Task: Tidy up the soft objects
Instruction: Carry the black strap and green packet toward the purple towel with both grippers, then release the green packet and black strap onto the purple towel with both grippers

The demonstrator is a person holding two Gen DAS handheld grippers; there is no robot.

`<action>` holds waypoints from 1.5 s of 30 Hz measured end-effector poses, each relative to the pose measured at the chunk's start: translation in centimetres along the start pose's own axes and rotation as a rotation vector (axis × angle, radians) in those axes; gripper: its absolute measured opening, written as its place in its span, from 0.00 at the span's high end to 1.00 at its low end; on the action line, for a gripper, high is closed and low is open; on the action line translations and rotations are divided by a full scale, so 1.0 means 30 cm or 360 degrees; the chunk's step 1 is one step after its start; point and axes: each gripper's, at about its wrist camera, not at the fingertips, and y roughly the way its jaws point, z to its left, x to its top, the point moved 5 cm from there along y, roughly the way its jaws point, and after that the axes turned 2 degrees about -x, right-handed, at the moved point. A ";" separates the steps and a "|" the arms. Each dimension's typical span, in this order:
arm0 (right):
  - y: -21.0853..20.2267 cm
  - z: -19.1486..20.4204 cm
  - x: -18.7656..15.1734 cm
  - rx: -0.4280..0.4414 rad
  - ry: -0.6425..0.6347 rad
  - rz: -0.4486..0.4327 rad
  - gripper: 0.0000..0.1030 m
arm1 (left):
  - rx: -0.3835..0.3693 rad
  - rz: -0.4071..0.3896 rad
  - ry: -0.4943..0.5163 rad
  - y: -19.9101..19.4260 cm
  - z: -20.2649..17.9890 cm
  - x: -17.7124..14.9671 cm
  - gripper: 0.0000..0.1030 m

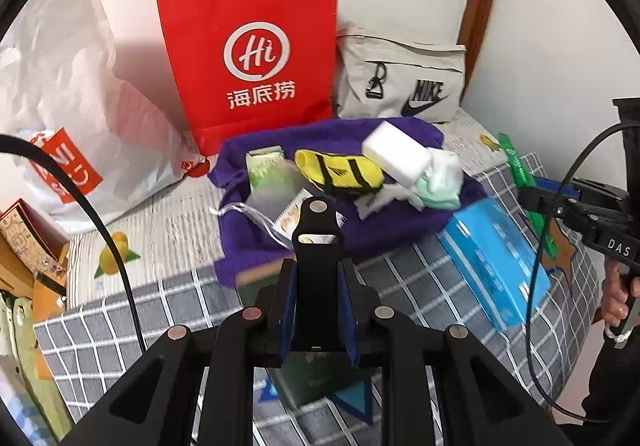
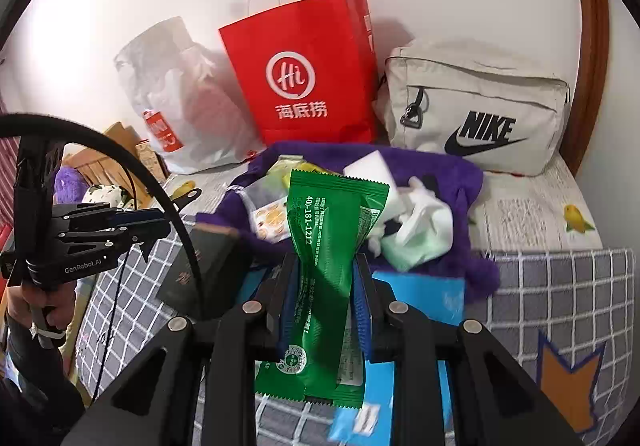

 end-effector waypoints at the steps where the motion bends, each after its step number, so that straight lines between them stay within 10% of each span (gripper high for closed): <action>1: 0.011 -0.008 0.017 -0.0011 -0.0004 0.0002 0.75 | 0.0003 0.0003 -0.0002 0.013 0.008 0.015 0.81; 31: 0.524 -0.340 0.302 -0.0242 0.0102 0.0325 0.73 | -0.0016 0.0116 -0.0076 0.331 0.163 0.215 0.81; 39: 0.606 -0.343 0.246 -0.0248 0.0055 0.0444 0.47 | -0.0060 0.0151 -0.0068 0.381 0.141 0.227 0.80; 45: 0.561 -0.326 0.247 -0.0240 0.0021 0.0392 0.45 | -0.0086 0.0207 -0.0085 0.422 0.119 0.220 0.80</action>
